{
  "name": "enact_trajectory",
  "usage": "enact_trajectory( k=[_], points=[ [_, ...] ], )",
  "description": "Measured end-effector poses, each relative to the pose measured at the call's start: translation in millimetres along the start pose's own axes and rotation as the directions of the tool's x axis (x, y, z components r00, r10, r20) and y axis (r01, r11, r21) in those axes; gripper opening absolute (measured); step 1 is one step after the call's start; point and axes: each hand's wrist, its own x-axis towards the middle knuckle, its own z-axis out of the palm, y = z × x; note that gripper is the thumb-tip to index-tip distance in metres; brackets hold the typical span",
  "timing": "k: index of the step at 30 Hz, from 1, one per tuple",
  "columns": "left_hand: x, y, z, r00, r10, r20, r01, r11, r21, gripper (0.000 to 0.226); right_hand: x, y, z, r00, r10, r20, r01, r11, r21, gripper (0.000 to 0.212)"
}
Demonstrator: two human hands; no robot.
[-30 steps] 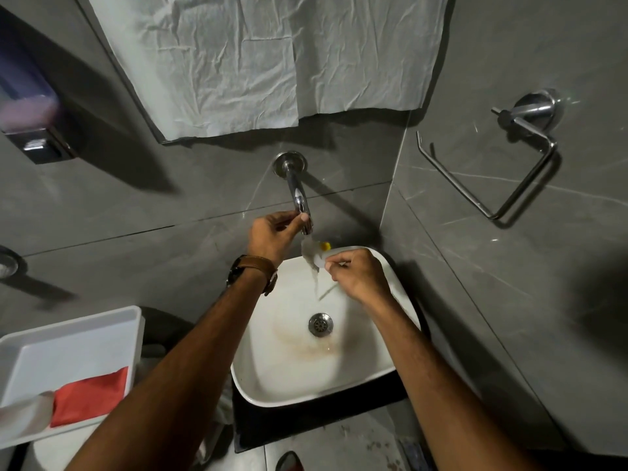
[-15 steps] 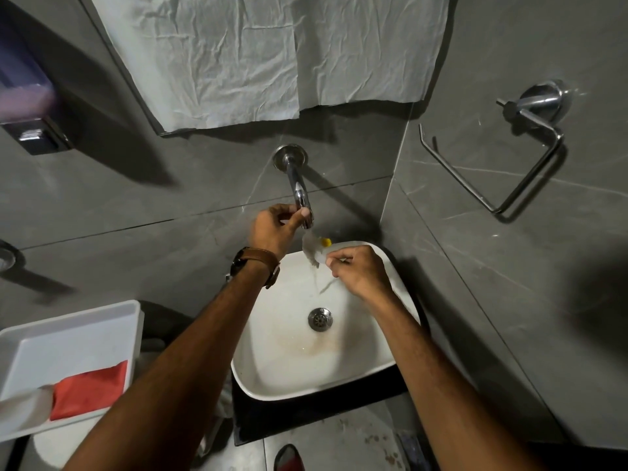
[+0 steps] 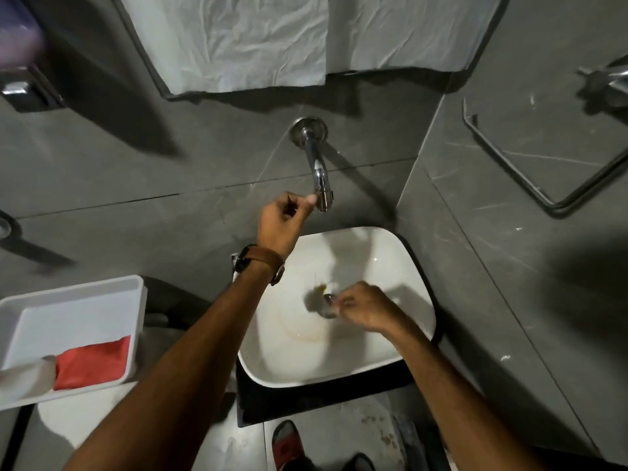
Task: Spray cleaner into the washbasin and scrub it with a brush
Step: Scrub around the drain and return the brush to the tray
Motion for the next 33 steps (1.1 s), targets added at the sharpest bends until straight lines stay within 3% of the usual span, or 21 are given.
enact_trajectory(
  k=[2, 4, 6, 8, 11, 13, 14, 16, 17, 18, 20, 21, 24, 25, 27, 29, 33],
  points=[
    [-14.9, -36.0, -11.6, 0.995, -0.057, -0.083, 0.061, 0.997, 0.04, 0.035, -3.2, 13.9, 18.4, 0.975, 0.08, 0.208, -0.035, 0.977, -0.211, 0.027],
    [-33.7, -78.7, -29.2, 0.956, -0.104, -0.273, 0.155, 0.973, 0.17, 0.036, -4.8, 23.2, 46.9, 0.953, 0.113, 0.281, -0.001, 0.929, -0.37, 0.032],
    [-57.5, -116.5, -46.0, 0.921, -0.126, -0.368, 0.238, 0.931, 0.278, 0.038, -4.7, 17.4, 81.8, 0.948, 0.064, 0.311, 0.077, 0.905, -0.419, 0.036],
    [-84.2, -150.9, -56.5, 0.907, -0.196, -0.374, 0.32, 0.898, 0.304, 0.04, 3.8, -5.9, 116.6, 0.942, -0.013, 0.336, 0.15, 0.91, -0.387, 0.033],
    [-123.2, -182.2, -57.5, 0.885, -0.314, -0.345, 0.414, 0.87, 0.269, 0.047, 33.9, -34.2, 146.1, 0.969, -0.191, 0.156, 0.242, 0.86, -0.45, 0.039],
    [-137.1, -187.0, -54.8, 0.882, -0.338, -0.329, 0.421, 0.879, 0.225, 0.053, 56.4, -39.6, 126.8, 0.985, -0.168, 0.04, 0.169, 0.89, -0.424, 0.038],
    [-139.0, -186.8, -54.2, 0.892, -0.32, -0.32, 0.396, 0.894, 0.208, 0.052, 67.3, -27.7, 119.2, 0.982, -0.173, -0.072, 0.114, 0.854, -0.507, 0.033],
    [-138.9, -185.0, -53.6, 0.915, -0.268, -0.302, 0.333, 0.925, 0.186, 0.049, 82.9, -6.7, 83.6, 0.988, -0.002, -0.156, -0.079, 0.857, -0.51, 0.028],
    [-138.3, -184.6, -54.4, 0.921, -0.249, -0.299, 0.312, 0.932, 0.183, 0.048, 83.1, 3.6, 67.0, 0.973, 0.162, -0.164, -0.22, 0.864, -0.453, 0.028],
    [-137.7, -184.0, -55.1, 0.922, -0.24, -0.302, 0.304, 0.934, 0.187, 0.047, 76.9, 22.8, 57.5, 0.947, 0.235, -0.22, -0.316, 0.814, -0.488, 0.027],
    [-137.0, -185.0, -54.6, 0.917, -0.252, -0.307, 0.32, 0.928, 0.192, 0.048, 48.6, 40.7, 53.8, 0.927, 0.32, -0.196, -0.372, 0.708, -0.6, 0.026],
    [-137.6, -186.8, -54.6, 0.913, -0.268, -0.307, 0.335, 0.922, 0.192, 0.05, 30.5, 36.3, 65.7, 0.947, 0.298, -0.122, -0.3, 0.676, -0.674, 0.026],
    [-138.1, -189.9, -55.1, 0.907, -0.285, -0.311, 0.356, 0.912, 0.201, 0.05, -3.1, -11.0, 123.7, 0.969, 0.178, 0.173, -0.035, 0.787, -0.616, 0.025],
    [-137.9, -189.2, -55.0, 0.906, -0.288, -0.31, 0.358, 0.912, 0.201, 0.049, -1.1, -28.9, 138.9, 0.97, 0.098, 0.223, 0.05, 0.817, -0.574, 0.025],
    [-138.2, -187.1, -54.7, 0.91, -0.28, -0.305, 0.349, 0.915, 0.202, 0.048, 21.0, -55.4, 151.5, 0.981, -0.043, 0.189, 0.143, 0.819, -0.556, 0.026],
    [-138.7, -185.2, -54.1, 0.91, -0.275, -0.31, 0.346, 0.916, 0.202, 0.047, 46.4, -55.2, 138.0, 0.997, -0.062, 0.052, 0.081, 0.762, -0.643, 0.029],
    [-137.6, -184.5, -53.2, 0.905, -0.268, -0.332, 0.346, 0.916, 0.205, 0.047, 35.8, 12.2, 79.4, 0.961, 0.224, -0.164, -0.275, 0.693, -0.666, 0.025]
  ],
)
